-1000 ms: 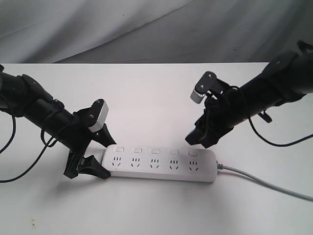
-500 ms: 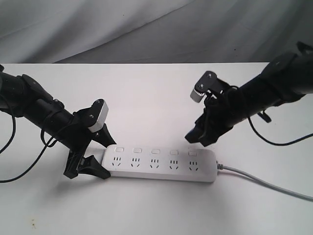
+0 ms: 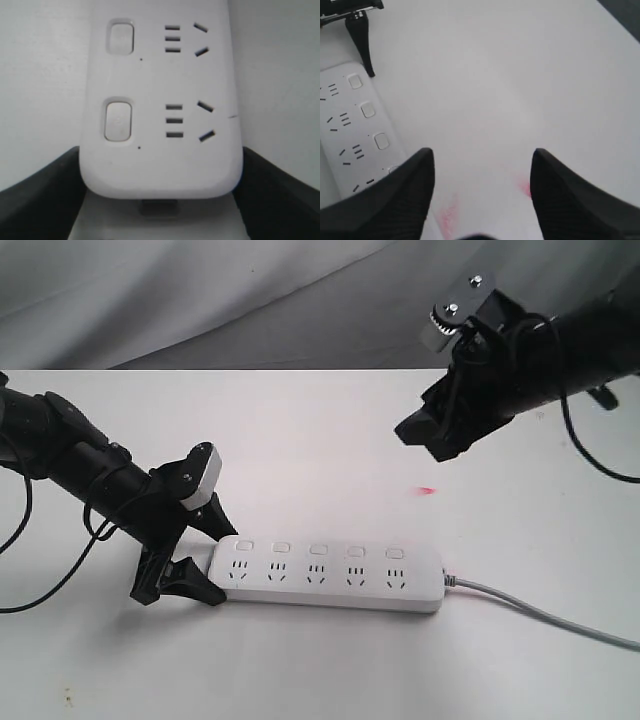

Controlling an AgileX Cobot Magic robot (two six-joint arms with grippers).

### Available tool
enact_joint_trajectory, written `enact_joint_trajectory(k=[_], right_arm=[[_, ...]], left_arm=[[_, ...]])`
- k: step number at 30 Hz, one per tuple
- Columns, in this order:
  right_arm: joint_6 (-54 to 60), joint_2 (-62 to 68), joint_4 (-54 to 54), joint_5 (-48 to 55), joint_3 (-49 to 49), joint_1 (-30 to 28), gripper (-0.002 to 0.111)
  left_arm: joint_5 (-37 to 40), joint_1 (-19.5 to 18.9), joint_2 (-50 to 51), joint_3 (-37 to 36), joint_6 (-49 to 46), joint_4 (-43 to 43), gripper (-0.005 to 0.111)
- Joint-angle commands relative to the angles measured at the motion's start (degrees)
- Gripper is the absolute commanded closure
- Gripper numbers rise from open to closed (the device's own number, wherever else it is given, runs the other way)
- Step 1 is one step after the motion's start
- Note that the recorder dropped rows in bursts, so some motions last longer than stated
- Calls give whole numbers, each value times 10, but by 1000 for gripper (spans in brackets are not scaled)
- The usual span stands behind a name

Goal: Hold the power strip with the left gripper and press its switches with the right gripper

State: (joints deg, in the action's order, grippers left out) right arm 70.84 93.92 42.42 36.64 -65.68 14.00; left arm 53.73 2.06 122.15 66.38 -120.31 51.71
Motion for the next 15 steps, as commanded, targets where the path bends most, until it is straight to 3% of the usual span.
enact_joint_trajectory(k=[1,6,11,15], right_arm=[[-122,-72,-114,2,-1,-2,66],[-275,-182,-251,42,-1,-2,90],[-359,-284,-295,89,-1,-2,108],[-416,-373,-296,101,-1,-2,108]], left_arm=[[7,2,2,2,4,2,60],[7,2,2,2,4,2,60],[7,2,2,2,4,2,60],[7,2,2,2,4,2,60]])
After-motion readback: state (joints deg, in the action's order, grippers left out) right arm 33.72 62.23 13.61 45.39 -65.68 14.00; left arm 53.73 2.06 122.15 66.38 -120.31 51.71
